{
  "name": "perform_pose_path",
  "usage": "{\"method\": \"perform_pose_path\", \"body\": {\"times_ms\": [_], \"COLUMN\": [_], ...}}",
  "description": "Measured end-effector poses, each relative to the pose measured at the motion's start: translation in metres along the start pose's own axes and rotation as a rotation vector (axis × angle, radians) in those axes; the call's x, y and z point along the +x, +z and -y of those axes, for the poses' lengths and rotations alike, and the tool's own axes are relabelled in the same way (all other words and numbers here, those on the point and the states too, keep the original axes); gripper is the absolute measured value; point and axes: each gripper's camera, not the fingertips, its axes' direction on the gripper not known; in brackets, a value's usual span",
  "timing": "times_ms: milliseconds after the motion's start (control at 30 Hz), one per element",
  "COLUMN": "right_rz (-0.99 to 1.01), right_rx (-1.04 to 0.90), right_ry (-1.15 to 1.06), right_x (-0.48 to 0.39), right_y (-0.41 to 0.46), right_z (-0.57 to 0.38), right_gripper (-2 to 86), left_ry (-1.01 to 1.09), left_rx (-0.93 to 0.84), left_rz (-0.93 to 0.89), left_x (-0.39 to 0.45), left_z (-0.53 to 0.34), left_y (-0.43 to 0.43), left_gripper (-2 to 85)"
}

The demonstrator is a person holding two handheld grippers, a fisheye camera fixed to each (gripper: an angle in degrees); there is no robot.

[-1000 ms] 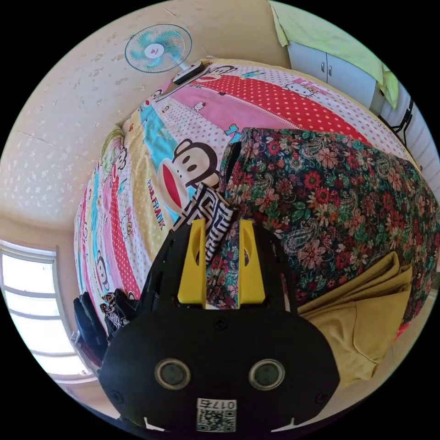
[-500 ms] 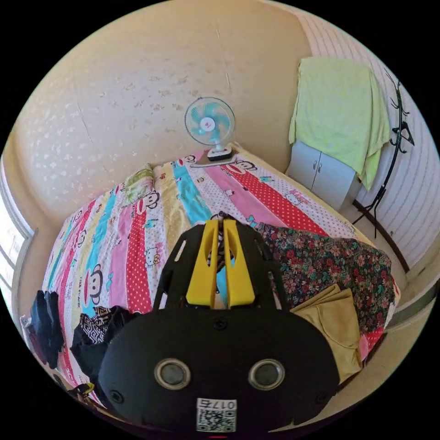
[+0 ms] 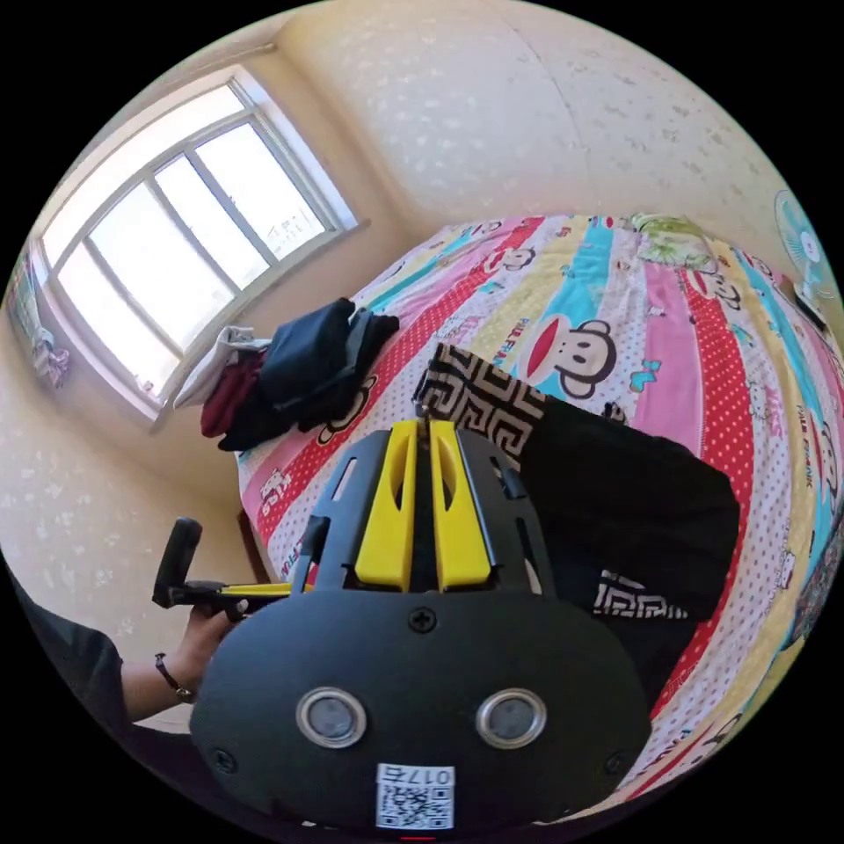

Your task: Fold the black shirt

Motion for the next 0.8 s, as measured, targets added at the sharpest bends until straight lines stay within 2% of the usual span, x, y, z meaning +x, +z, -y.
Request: {"method": "perform_pose_path", "body": {"times_ms": [67, 233, 300, 367, 400, 433, 533, 700, 800], "right_rz": [0.025, -0.345, -0.497, -0.487, -0.414, -0.384, -0.189, -0.029, -0.074], "right_rx": [-0.041, -0.223, -0.366, -0.510, -0.612, -0.604, -0.533, -0.176, -0.100], "right_ry": [-0.018, 0.191, 0.338, 0.371, 0.392, 0.406, 0.473, 0.562, 0.559], "right_x": [0.012, 0.090, 0.134, 0.156, 0.166, 0.168, 0.177, 0.211, 0.248], "right_y": [-0.001, -0.041, -0.057, -0.055, -0.049, -0.051, -0.071, -0.129, -0.124], "right_z": [-0.019, -0.084, -0.123, -0.148, -0.162, -0.165, -0.154, -0.094, -0.059], "right_gripper": [5.3, 7.7, 9.0, 9.4, 9.1, 8.2, 3.2, 2.0, 2.9], "left_ry": [0.011, 0.034, 0.022, 0.030, 0.037, 0.059, 0.109, 0.137, 0.126], "left_rx": [-0.009, -0.050, -0.045, -0.059, -0.097, -0.160, -0.227, -0.086, -0.013], "left_rz": [-0.013, -0.041, -0.034, -0.022, -0.010, -0.022, -0.150, -0.187, -0.160], "left_x": [-0.011, -0.030, -0.030, -0.027, -0.024, -0.020, -0.007, 0.010, 0.009], "left_z": [-0.006, -0.011, -0.011, -0.012, -0.013, -0.013, -0.008, 0.037, 0.080], "left_y": [-0.004, 0.009, 0.011, 0.010, 0.012, 0.016, 0.012, -0.036, -0.042], "left_gripper": [13.5, 13.8, 13.5, 12.4, 9.4, 4.6, 0.2, -0.3, 0.9]}}
